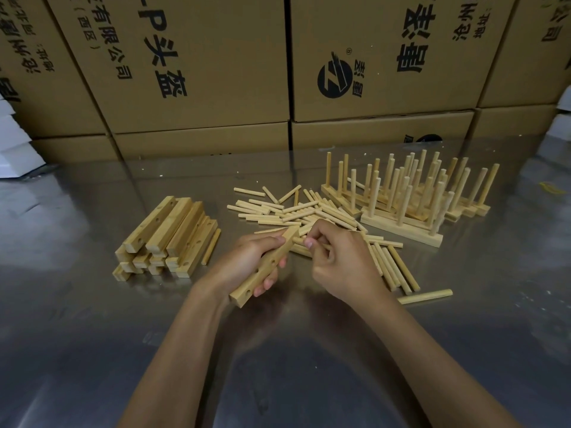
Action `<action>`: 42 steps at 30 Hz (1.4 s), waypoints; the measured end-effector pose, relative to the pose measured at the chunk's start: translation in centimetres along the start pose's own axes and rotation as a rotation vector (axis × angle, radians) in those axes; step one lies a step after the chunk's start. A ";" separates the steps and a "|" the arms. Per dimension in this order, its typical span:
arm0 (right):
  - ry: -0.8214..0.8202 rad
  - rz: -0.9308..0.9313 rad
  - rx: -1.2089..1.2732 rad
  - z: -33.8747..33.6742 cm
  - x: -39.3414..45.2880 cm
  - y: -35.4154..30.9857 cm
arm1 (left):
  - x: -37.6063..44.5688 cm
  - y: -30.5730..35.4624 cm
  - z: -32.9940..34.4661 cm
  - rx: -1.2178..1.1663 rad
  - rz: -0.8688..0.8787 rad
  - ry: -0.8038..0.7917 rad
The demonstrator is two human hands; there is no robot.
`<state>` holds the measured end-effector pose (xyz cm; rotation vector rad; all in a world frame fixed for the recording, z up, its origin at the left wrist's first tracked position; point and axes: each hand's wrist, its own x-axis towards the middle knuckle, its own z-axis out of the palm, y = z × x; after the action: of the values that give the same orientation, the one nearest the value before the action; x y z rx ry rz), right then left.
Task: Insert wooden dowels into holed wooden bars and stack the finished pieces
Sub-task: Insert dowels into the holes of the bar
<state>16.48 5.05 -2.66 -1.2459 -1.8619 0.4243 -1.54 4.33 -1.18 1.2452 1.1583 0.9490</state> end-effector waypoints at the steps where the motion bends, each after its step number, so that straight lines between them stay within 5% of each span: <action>1: 0.020 0.006 0.031 0.1 0.0 0.0 | 0.0 0.0 0.0 -0.001 0.012 -0.001; 6: 0.060 0.054 0.106 -0.1 0.3 0.0 | 0.1 0.1 0.3 -0.043 0.038 0.019; 12: -0.020 0.313 0.474 -1.2 1.6 0.5 | 0.8 0.0 0.9 -0.156 0.037 0.174; 14: -0.024 0.292 0.339 -1.1 1.3 0.6 | 0.9 0.0 0.4 -0.206 0.009 0.254; 18: -0.161 0.031 -0.334 0.3 -0.1 0.7 | 1.1 -0.1 -0.6 -0.237 -0.070 0.388; 28: -0.141 -0.034 -0.517 1.9 -0.8 0.1 | 1.4 -0.3 -0.8 -0.242 -0.105 0.413; 42: -0.116 -0.148 -0.009 1.7 -1.2 -2.1 | 1.3 -0.2 0.2 -0.295 -0.098 0.365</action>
<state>14.12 3.29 -2.82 -1.1008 -2.0406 0.4156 -1.09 5.50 -1.60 0.7910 1.2905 1.2560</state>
